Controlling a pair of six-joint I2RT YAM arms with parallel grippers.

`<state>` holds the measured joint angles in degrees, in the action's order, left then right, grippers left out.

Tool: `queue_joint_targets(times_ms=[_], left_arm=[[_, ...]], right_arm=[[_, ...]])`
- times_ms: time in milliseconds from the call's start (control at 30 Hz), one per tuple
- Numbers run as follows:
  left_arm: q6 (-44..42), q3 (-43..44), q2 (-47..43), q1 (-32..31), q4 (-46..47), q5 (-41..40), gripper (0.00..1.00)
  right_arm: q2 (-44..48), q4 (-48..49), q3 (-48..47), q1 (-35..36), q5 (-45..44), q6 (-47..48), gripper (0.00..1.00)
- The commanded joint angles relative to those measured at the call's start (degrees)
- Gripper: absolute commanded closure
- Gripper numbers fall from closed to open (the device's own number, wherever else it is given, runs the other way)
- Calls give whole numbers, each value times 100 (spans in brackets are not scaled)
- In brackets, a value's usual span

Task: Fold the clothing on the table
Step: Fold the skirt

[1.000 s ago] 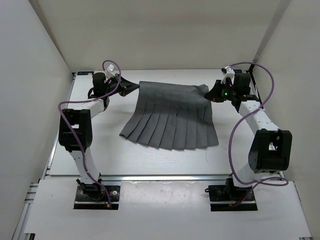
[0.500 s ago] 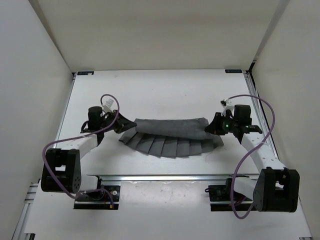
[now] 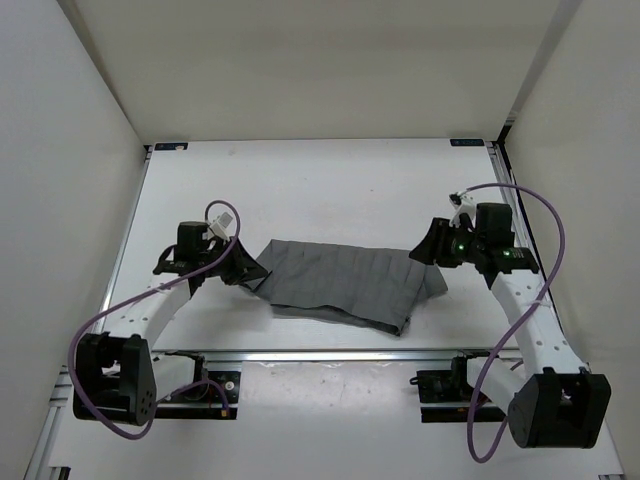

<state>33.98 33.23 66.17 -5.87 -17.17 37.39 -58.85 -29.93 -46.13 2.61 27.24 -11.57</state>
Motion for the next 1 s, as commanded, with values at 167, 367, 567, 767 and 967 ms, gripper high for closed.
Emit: queue_joint_targets(times_ms=[167,367,567,767,967], left_arm=[[73,719,904,7,748,-187,70],[601,641,1494,-116,1916,-495,74],[497,211,1627,-283,1998,-1152,77],[75,-132,1346,-441,1717,-1892,80],[-75,-397,1512,-591,1743,-2306,82]], right_arm=[[-854,717,-168,134,-439,-547,48],[-1243,813,112,37,-852,-679,49],[-1287,1051,420,-120,-1098,-776,48],[-1269,937,535,-252,-1336,-706,48],[-1251,1156,675,-252,-1196,-776,48]])
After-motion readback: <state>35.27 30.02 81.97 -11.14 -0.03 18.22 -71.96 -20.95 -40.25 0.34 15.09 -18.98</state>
